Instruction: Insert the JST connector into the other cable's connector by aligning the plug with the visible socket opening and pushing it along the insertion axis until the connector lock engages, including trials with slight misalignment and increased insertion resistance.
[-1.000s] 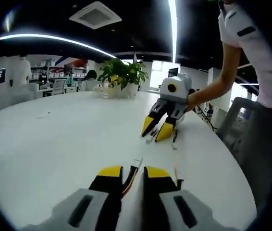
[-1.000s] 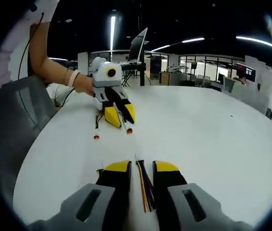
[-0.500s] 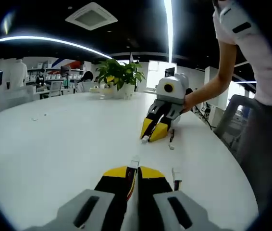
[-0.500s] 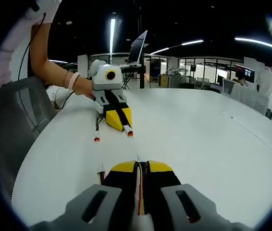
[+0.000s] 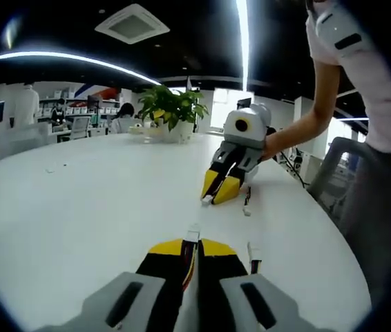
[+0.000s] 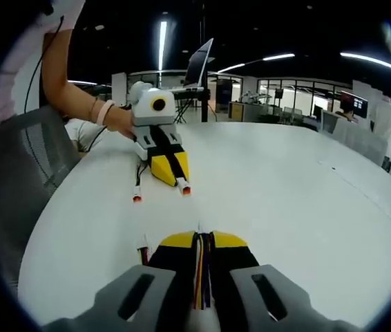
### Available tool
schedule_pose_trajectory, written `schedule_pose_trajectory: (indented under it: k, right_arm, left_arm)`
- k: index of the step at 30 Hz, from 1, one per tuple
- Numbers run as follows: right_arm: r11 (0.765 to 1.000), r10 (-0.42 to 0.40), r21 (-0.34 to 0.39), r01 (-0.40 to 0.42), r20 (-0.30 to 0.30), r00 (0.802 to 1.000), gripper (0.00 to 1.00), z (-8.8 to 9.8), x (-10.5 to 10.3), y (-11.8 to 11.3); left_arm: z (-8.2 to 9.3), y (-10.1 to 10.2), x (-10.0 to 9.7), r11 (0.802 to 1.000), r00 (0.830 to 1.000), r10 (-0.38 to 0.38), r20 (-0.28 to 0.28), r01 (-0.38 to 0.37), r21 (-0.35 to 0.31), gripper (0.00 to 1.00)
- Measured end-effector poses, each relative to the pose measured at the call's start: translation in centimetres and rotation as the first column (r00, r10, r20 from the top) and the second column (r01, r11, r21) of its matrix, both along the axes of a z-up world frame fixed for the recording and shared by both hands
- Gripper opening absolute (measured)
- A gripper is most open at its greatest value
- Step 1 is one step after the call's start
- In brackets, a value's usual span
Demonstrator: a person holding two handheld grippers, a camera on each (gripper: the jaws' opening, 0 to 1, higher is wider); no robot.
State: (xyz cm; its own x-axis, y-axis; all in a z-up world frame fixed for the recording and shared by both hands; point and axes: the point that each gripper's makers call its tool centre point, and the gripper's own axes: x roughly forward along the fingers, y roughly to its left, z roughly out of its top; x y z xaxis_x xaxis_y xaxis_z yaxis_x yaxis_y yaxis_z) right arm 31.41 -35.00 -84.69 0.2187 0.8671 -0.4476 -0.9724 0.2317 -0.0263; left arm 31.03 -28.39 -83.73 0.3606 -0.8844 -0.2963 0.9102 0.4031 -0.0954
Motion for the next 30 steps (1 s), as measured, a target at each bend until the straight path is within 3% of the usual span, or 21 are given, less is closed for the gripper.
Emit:
schedule_pose_trajectory:
  k: [7, 10, 13, 17, 23, 26, 30]
  right_arm:
    - [1.000, 0.017, 0.022, -0.016, -0.019, 1.000, 0.04, 0.3, -0.3, 0.6]
    - [0.999, 0.027, 0.033, -0.027, -0.024, 0.999, 0.04, 0.5, -0.4, 0.8]
    - [0.998, 0.043, 0.037, -0.042, -0.029, 0.999, 0.04, 0.6, -0.7, 1.2]
    - [0.998, 0.056, 0.031, -0.055, -0.031, 0.998, 0.04, 0.6, -0.9, 1.5]
    - [0.995, 0.083, 0.059, -0.081, -0.036, 0.996, 0.04, 1.5, -1.5, 2.5]
    - [0.994, 0.102, 0.048, -0.101, -0.028, 0.994, 0.04, 1.5, -1.7, 2.8]
    - [0.993, 0.117, 0.036, -0.116, -0.027, 0.993, 0.04, 1.4, -2.0, 2.9]
  left_arm:
    - [0.0, 0.2, -0.2, 1.000, 1.000, -0.012, 0.006, 0.012, 0.016, 0.01]
    - [0.7, 0.0, -0.3, 1.000, 1.000, -0.013, 0.003, 0.013, -0.021, 0.01]
    - [0.4, -0.1, -0.3, 0.999, 0.999, -0.031, 0.034, 0.030, 0.045, 0.01]
    - [0.9, -0.3, -0.5, 0.999, 0.999, -0.039, 0.031, 0.038, 0.020, 0.01]
    - [1.0, -0.8, -1.1, 0.996, 0.996, -0.081, 0.045, 0.078, 0.051, 0.01]
    - [0.8, -1.2, -1.5, 0.991, 0.993, -0.105, 0.052, 0.100, 0.087, 0.01]
    - [0.8, -1.5, -1.7, 0.990, 0.992, -0.119, 0.048, 0.114, 0.084, 0.01]
